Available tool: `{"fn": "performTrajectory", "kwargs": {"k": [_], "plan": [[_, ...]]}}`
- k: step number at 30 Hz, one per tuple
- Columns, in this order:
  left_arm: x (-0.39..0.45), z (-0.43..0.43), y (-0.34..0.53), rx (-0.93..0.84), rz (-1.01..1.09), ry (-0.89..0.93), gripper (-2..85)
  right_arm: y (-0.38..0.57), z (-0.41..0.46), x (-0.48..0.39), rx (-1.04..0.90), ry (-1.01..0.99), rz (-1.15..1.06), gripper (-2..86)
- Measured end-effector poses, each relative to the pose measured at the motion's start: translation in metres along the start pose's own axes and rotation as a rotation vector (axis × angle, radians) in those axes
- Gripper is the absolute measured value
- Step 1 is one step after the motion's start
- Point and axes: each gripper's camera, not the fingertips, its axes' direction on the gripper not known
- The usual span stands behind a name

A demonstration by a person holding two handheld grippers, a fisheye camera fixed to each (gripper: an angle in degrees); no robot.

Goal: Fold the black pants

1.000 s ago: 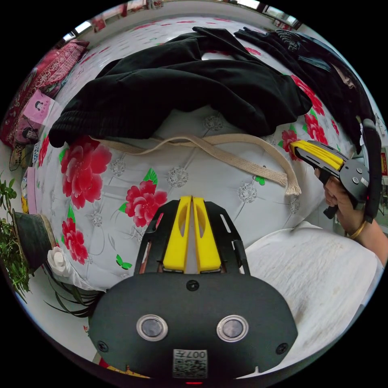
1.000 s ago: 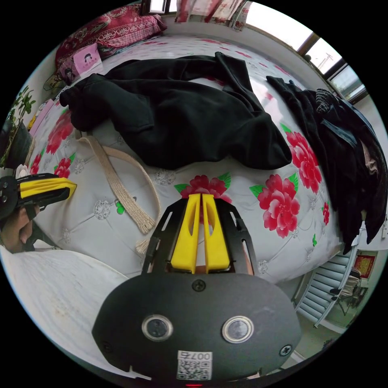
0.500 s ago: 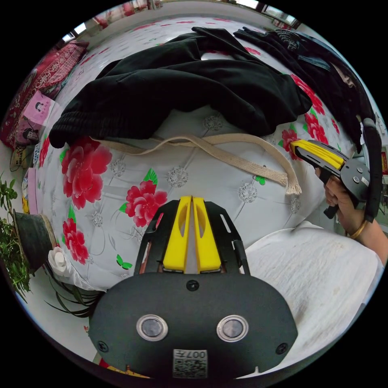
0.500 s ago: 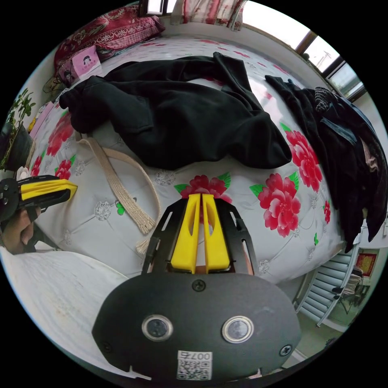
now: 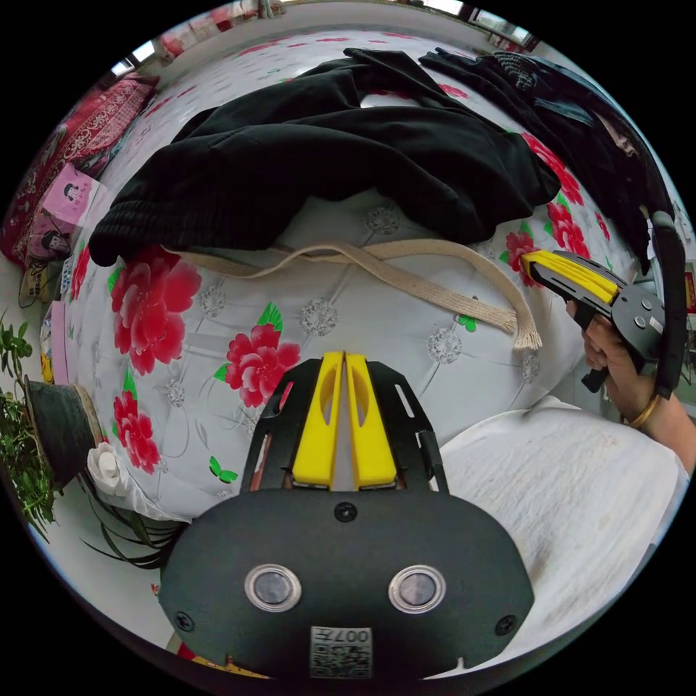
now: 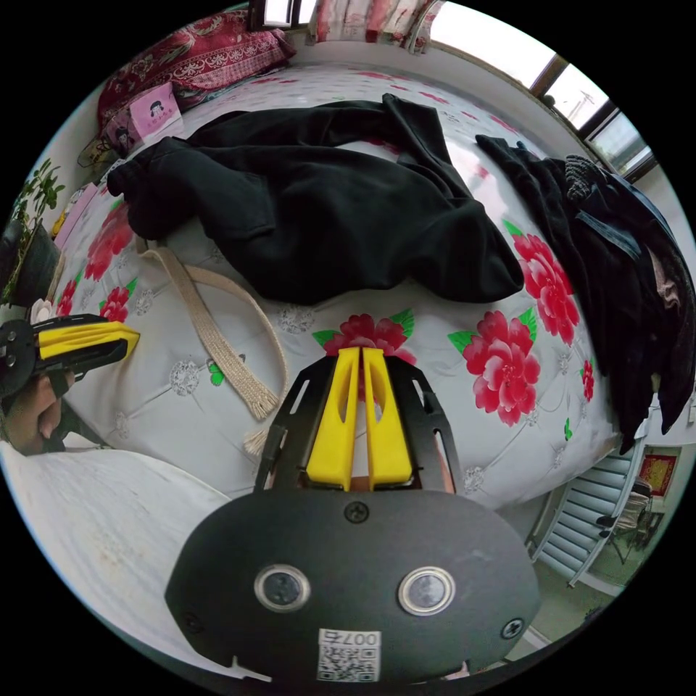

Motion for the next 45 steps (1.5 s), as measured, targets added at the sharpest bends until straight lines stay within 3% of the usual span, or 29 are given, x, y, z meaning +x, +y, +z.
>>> {"fn": "performTrajectory", "kwargs": {"k": [45], "plan": [[0.0009,0.0011,-0.0015,-0.003,0.005,-0.015,-0.9,0.0024,0.0031,0.0017,0.005,-0.008,-0.004,-0.2]]}}
